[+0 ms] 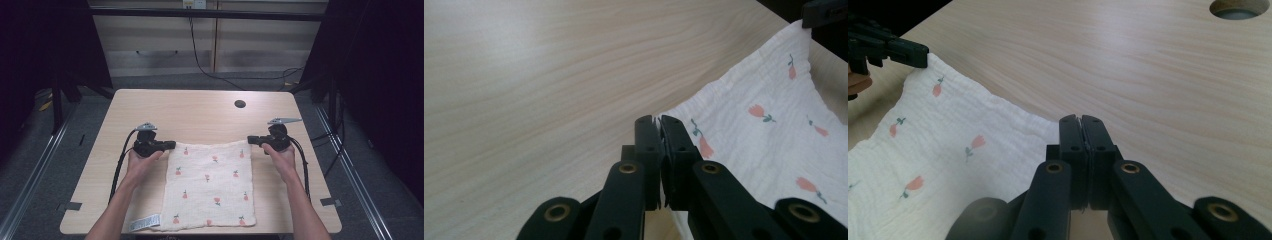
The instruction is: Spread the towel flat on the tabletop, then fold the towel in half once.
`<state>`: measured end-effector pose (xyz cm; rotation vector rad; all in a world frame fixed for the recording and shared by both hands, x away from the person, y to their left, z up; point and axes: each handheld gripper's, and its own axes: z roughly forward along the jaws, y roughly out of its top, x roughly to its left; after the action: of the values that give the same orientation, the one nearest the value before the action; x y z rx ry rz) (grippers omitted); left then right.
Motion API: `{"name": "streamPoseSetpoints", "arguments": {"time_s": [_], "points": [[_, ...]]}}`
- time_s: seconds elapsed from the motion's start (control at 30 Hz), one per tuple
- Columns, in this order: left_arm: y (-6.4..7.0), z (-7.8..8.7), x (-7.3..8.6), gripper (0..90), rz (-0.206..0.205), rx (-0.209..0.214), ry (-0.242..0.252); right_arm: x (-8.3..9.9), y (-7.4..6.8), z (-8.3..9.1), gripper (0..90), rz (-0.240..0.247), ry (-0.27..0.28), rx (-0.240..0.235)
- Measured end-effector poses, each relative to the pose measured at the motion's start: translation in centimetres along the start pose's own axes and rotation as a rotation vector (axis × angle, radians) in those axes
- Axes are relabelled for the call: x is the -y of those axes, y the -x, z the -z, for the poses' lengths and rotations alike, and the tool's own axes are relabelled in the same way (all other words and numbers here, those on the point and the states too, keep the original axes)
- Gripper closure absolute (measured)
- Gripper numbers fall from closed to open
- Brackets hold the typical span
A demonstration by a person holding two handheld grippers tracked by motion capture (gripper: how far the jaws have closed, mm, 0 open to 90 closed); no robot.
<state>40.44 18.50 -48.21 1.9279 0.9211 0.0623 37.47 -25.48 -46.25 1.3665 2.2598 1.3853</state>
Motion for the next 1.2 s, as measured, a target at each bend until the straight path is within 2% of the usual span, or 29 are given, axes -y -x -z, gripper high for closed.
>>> {"name": "streamPoseSetpoints", "arguments": {"time_s": [0.33, 0.6, 0.73, 1.1, 1.2], "points": [[0.1, 1.2, -1.1, 87.3, -0.003, 0.003, 0.05, -0.8, 0.2, 1.0, 89.3, -0.004, 0.039, -0.006], [0.8, 2.1, -2.3, 87.3, -0.033, 0.003, 0.086, -1.9, -0.1, 1.7, 89.3, 0.01, 0.07, -0.005], [1.0, 2.7, -2.8, 87.2, -0.041, 0.008, 0.099, -2.4, -0.4, 2.0, 89.4, 0.023, 0.083, -0.01], [1.0, 4.2, -3.1, 87.3, -0.057, -0.013, 0.119, -3.3, -1.7, 2.7, 89.4, 0.059, 0.096, -0.013], [1.2, 4.4, -3.4, 87.2, -0.074, -0.012, 0.121, -3.4, -1.9, 3.1, 89.4, 0.071, 0.101, -0.016]]}}
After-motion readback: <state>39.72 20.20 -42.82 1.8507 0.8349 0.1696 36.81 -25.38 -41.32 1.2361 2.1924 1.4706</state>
